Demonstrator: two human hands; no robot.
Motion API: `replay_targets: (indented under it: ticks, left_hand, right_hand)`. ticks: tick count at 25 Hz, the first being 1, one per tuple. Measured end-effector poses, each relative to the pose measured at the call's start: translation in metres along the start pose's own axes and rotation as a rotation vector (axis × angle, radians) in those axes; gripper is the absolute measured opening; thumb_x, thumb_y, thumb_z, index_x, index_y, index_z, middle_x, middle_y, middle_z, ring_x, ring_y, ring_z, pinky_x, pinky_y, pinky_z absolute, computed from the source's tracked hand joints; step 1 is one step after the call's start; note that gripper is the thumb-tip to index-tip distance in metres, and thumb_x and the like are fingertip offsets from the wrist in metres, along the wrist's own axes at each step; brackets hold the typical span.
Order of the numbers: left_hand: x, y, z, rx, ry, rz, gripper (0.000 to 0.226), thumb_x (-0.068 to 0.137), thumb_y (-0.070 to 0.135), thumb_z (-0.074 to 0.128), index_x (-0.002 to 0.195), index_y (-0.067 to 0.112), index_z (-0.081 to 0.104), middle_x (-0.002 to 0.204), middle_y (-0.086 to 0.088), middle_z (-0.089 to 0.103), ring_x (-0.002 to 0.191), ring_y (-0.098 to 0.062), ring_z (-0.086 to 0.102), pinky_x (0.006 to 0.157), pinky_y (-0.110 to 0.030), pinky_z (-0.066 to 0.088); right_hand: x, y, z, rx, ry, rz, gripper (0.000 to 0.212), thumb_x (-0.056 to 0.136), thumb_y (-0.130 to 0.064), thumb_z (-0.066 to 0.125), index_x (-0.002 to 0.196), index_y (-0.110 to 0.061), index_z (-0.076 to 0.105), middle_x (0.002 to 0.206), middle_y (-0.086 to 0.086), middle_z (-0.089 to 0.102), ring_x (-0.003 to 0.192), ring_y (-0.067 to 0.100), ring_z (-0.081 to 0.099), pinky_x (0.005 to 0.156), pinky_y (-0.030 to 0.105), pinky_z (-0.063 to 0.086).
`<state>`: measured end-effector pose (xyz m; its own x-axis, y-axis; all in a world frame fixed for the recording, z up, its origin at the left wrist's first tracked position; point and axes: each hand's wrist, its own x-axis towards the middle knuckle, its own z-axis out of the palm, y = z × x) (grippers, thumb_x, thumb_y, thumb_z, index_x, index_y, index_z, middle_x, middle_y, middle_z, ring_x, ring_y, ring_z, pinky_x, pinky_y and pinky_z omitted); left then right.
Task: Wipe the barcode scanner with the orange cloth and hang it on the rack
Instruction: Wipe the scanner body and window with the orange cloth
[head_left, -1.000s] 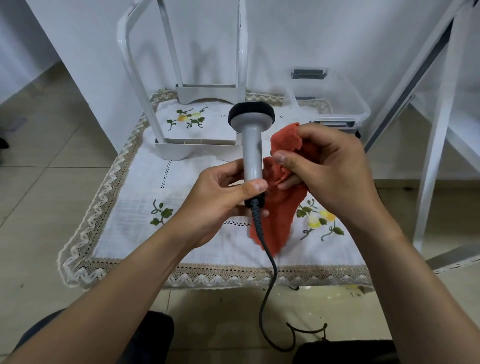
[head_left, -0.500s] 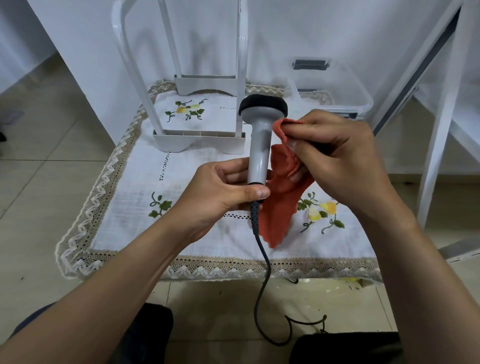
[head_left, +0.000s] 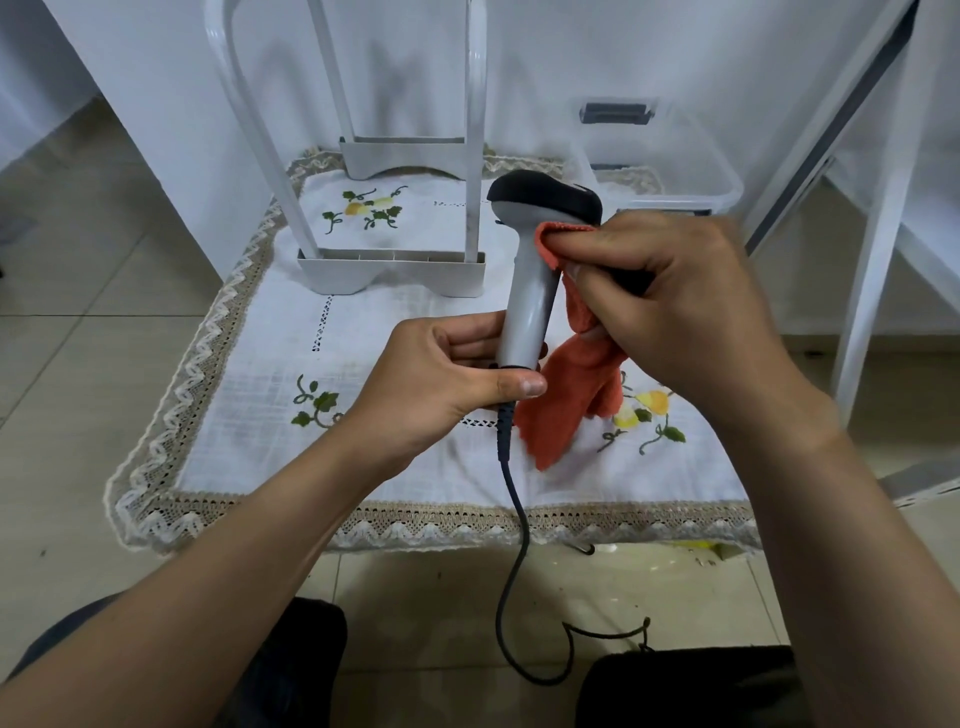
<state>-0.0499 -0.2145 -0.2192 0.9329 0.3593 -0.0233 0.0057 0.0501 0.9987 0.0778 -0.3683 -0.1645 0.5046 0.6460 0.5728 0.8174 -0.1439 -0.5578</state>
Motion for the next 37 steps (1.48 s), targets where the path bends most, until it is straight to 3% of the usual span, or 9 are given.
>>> replay_targets:
  ticks: [4,10,13,17,19,22,25,29,37]
  left_hand:
    - [0.0003,-0.0017,0.0025,-0.003,0.025,0.013,0.049,0.067,-0.002,0.086,0.112,0.012,0.076,0.099,-0.005,0.081,0.092,-0.017,0.078,0.079,-0.029,0.06]
    - [-0.0009,-0.0025,0.0028,0.011,0.029,0.016,0.052,0.067,-0.004,0.086,0.116,0.01,0.075,0.099,-0.005,0.081,0.093,-0.017,0.078,0.08,-0.03,0.061]
    - [-0.0012,-0.0022,0.003,0.007,0.025,0.021,0.057,0.063,0.004,0.088,0.117,0.009,0.074,0.1,-0.004,0.081,0.094,-0.018,0.078,0.08,-0.03,0.061]
    - [-0.0012,-0.0019,0.0034,0.006,0.025,0.029,0.06,0.057,0.015,0.087,0.115,0.011,0.075,0.1,-0.004,0.081,0.094,-0.018,0.077,0.081,-0.031,0.061]
    - [-0.001,-0.0028,0.0037,0.008,0.024,0.028,0.055,0.06,0.01,0.088,0.114,0.013,0.075,0.099,-0.004,0.081,0.093,-0.017,0.077,0.08,-0.03,0.061]
    - [-0.0003,-0.0044,0.0031,0.026,0.034,0.022,0.047,0.068,-0.001,0.086,0.11,0.016,0.076,0.097,-0.004,0.082,0.091,-0.017,0.078,0.079,-0.031,0.061]
    - [-0.0001,-0.005,0.0032,0.023,0.039,0.017,0.05,0.066,0.001,0.087,0.114,0.013,0.076,0.098,-0.004,0.082,0.091,-0.017,0.078,0.078,-0.03,0.061]
    - [0.0007,-0.0063,0.0027,0.03,0.047,0.016,0.053,0.067,0.0,0.087,0.117,0.009,0.074,0.098,-0.005,0.081,0.092,-0.017,0.078,0.078,-0.031,0.061]
    - [0.0006,-0.0063,0.0017,0.038,0.047,0.019,0.051,0.068,0.0,0.087,0.117,0.011,0.075,0.099,-0.004,0.081,0.092,-0.018,0.078,0.079,-0.032,0.062]
  right_hand:
    - [0.0015,-0.0012,0.0002,-0.083,-0.046,-0.029,0.027,0.092,-0.003,0.066,0.105,-0.021,0.083,0.077,-0.004,0.073,0.064,0.014,0.07,0.062,0.039,0.057]
    - [0.0014,-0.0036,-0.002,-0.065,-0.074,-0.02,0.025,0.094,-0.005,0.067,0.106,-0.021,0.082,0.077,-0.007,0.07,0.065,0.012,0.07,0.062,0.035,0.058]
    - [0.0022,-0.0041,-0.0032,-0.039,-0.054,-0.005,0.025,0.095,-0.005,0.066,0.106,-0.021,0.082,0.077,-0.009,0.068,0.064,0.011,0.071,0.057,0.021,0.058]
    - [0.0018,-0.0055,-0.0014,-0.018,-0.09,0.014,0.023,0.094,-0.005,0.069,0.104,-0.021,0.083,0.076,-0.019,0.067,0.063,0.009,0.071,0.057,0.025,0.059]
    - [0.0003,-0.0059,-0.001,0.03,-0.049,0.067,0.023,0.096,-0.006,0.067,0.103,-0.021,0.083,0.076,-0.012,0.069,0.061,0.008,0.072,0.052,0.019,0.058]
    - [-0.0014,-0.0087,0.0018,0.089,-0.114,0.156,0.023,0.097,-0.007,0.068,0.102,-0.024,0.083,0.076,-0.013,0.07,0.053,0.01,0.072,0.052,0.029,0.062]
    - [-0.0007,-0.0087,0.0013,0.076,-0.044,0.145,0.027,0.096,-0.002,0.065,0.101,-0.022,0.083,0.077,-0.011,0.071,0.052,0.008,0.071,0.048,0.025,0.06]
    - [-0.0007,-0.0088,-0.0022,0.118,-0.14,0.194,0.025,0.097,-0.005,0.069,0.102,-0.026,0.082,0.08,-0.013,0.073,0.054,0.015,0.074,0.052,0.035,0.063]
    - [-0.0017,-0.0081,-0.0025,0.137,-0.152,0.209,0.027,0.097,-0.005,0.068,0.102,-0.029,0.081,0.078,-0.009,0.073,0.055,0.016,0.075,0.053,0.035,0.064]
